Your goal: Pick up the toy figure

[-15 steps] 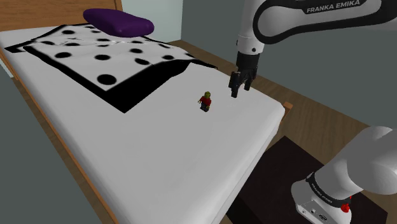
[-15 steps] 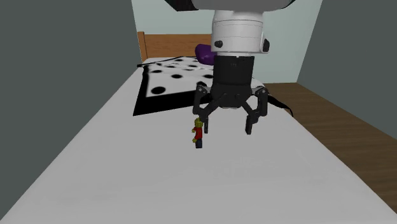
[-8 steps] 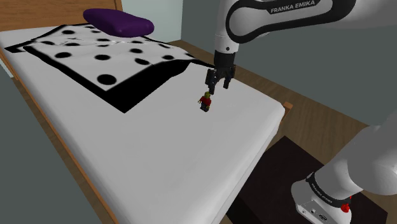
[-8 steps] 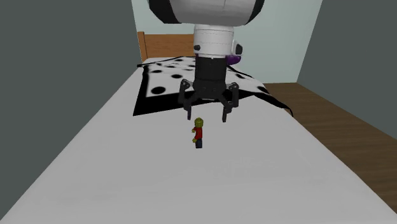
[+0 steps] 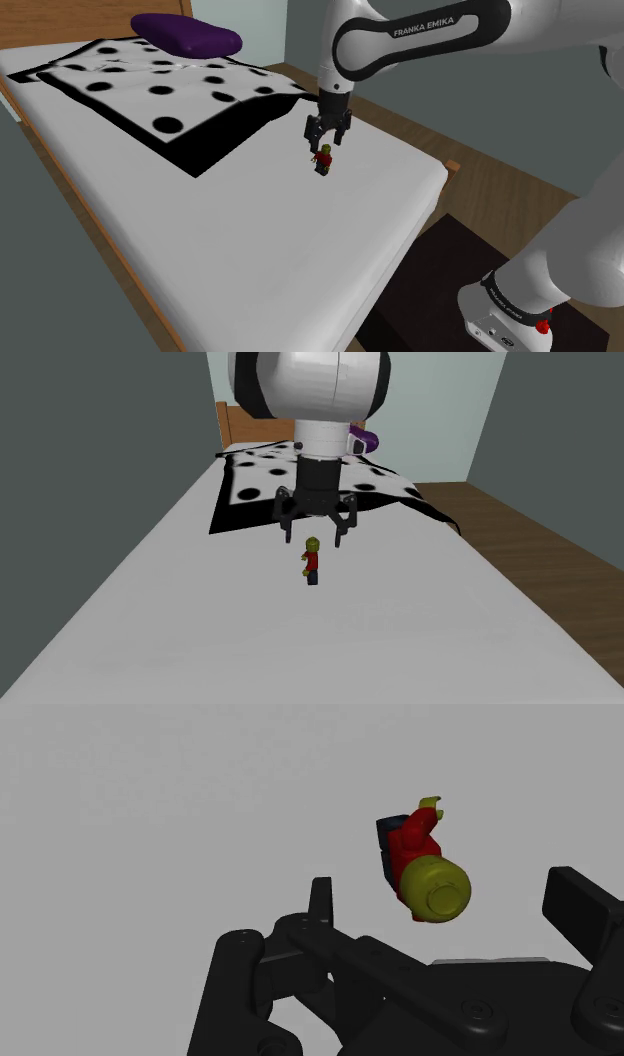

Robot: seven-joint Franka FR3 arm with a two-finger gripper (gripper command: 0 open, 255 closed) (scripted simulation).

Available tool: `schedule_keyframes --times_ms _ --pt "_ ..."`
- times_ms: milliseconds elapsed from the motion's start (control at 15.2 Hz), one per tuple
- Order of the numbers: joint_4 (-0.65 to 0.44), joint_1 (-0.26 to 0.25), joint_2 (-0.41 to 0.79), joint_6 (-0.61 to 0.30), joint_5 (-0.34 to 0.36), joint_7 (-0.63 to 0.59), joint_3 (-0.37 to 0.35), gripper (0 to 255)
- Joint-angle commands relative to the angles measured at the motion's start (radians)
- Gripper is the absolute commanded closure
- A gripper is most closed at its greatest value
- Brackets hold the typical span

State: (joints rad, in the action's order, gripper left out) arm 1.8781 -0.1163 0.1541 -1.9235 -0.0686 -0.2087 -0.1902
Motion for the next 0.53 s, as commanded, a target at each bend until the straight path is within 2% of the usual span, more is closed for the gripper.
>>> schedule_keyframes --times_ms 0,198,264,462 --pt "0.017 -0.002 0.009 -0.027 0.001 -0.001 -0.001 0" --pt "0.03 -0.002 0.016 -0.046 0.002 -0.001 -0.001 0" --pt "0.029 -0.002 0.015 -0.045 0.002 0.0 0.0 255" --pt "0.027 -0.002 0.016 -0.044 0.002 0.0 0.0 255"
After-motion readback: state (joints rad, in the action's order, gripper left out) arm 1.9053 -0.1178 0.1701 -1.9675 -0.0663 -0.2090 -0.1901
